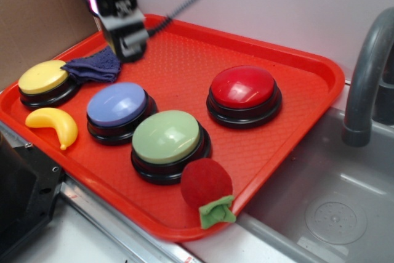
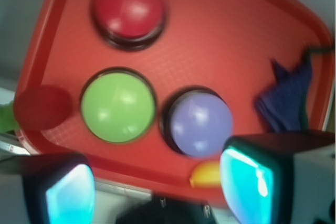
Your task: Push the green button.
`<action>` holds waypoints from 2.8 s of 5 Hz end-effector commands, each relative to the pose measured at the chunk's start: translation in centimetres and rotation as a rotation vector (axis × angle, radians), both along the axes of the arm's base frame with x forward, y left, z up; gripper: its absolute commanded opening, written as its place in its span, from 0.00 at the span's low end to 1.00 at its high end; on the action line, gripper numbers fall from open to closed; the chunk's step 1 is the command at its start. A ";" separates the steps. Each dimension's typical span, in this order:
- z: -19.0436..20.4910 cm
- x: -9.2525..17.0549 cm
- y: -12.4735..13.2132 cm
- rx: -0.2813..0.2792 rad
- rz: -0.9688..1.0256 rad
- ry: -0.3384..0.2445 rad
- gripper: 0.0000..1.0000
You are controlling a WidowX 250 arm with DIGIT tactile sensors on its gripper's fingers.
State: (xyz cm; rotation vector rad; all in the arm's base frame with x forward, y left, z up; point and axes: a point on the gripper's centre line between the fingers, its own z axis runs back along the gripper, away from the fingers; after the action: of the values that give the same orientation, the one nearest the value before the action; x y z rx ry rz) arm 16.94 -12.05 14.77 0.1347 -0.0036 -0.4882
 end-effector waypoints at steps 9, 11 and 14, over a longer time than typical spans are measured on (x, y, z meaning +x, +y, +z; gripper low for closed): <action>-9.8 -0.8 -0.1 -0.103 -0.069 0.012 1.00; -10.4 -0.9 0.1 -0.104 -0.064 0.021 1.00; -6.0 -0.3 1.0 -0.057 -0.019 -0.047 1.00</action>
State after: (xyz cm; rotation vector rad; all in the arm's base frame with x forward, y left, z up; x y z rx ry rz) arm 17.01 -9.81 7.76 0.1174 -0.0105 -0.5003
